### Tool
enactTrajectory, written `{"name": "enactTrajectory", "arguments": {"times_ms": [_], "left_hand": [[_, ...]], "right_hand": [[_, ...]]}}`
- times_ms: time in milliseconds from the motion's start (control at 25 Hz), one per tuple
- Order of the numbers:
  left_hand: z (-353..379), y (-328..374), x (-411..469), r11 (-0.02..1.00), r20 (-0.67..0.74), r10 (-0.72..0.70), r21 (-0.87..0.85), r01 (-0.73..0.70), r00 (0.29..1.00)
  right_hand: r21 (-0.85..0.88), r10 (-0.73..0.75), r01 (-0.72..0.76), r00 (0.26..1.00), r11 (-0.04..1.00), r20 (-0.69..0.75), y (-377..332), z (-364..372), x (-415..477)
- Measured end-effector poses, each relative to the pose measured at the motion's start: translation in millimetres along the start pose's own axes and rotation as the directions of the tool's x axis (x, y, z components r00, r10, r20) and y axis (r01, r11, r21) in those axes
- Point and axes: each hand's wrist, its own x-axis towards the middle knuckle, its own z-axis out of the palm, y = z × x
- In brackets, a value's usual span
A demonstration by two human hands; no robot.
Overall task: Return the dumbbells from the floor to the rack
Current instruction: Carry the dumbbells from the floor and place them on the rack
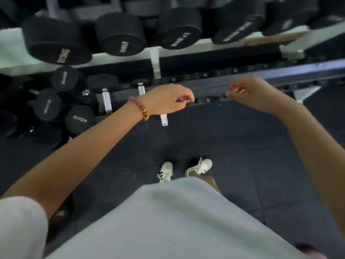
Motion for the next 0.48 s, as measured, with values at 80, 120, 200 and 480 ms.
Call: {"name": "enactTrajectory", "arguments": {"times_ms": [80, 120, 200, 480], "left_hand": [[8, 54, 18, 0.991, 0.103, 0.114, 0.054, -0.12, 0.988], [14, 81, 31, 0.982, 0.143, 0.163, 0.074, -0.175, 0.976], [32, 138, 66, 0.954, 0.216, 0.249, 0.112, -0.277, 0.944], [122, 367, 206, 0.803, 0.371, 0.494, 0.153, -0.576, 0.787]], "right_hand": [[0.023, 0.077, -0.076, 0.994, 0.997, -0.072, 31, -13, -53], [0.051, 0.119, -0.114, 0.986, 0.992, -0.114, 49, -20, -80], [0.107, 0.204, -0.187, 0.962, 0.977, -0.183, 99, -29, -135], [0.271, 0.461, -0.389, 0.836, 0.88, -0.296, 279, -78, -322]]}}
